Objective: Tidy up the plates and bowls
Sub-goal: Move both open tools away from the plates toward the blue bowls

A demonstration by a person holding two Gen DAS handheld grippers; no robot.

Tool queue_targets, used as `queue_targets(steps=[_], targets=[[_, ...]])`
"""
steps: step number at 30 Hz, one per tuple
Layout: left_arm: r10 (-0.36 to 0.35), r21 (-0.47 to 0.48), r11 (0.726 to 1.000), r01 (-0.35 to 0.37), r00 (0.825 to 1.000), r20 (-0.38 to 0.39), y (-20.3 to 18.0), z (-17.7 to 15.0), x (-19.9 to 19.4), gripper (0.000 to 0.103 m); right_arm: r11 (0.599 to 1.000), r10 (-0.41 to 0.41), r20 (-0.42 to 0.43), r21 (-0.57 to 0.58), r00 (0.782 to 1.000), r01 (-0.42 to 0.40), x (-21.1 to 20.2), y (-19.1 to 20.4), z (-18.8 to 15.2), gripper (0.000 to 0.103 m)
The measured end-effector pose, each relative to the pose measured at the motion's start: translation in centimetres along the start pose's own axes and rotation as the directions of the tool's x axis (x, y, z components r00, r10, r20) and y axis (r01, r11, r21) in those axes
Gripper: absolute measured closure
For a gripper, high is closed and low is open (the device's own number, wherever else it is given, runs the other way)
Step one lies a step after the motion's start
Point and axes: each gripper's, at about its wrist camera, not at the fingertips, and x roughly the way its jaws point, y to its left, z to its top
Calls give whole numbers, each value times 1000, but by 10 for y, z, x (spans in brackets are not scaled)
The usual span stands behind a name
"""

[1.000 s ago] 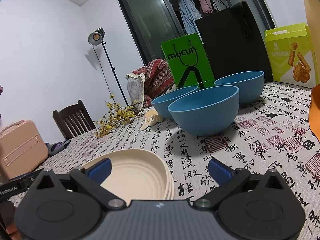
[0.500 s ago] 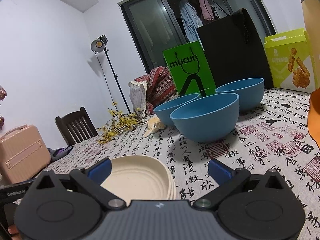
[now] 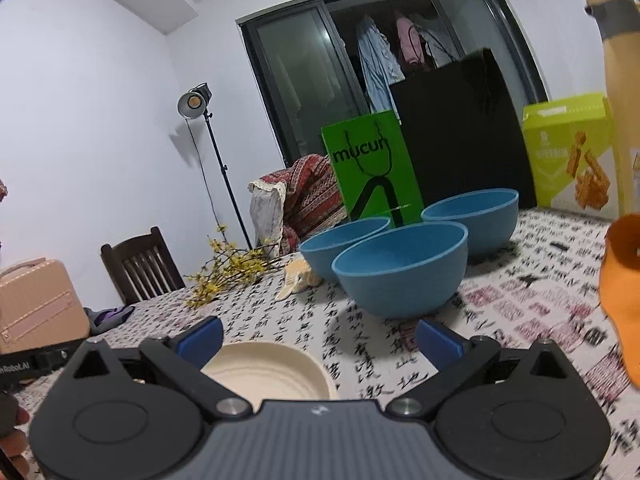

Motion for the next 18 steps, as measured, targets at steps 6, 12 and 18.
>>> queue_targets(steps=[6, 12, 18], targets=[[-26, -23, 999, 26, 1000, -12, -9, 18, 2, 0, 999, 29, -21, 38, 999, -28, 0, -6, 16, 0], [-54, -48, 997, 52, 998, -29, -20, 32, 9, 0, 998, 28, -45, 53, 999, -26, 2, -13, 34, 0], [-79, -85, 994, 74, 995, -61, -29, 45, 22, 0, 998, -15, -61, 56, 998, 18, 10, -19, 51, 0]])
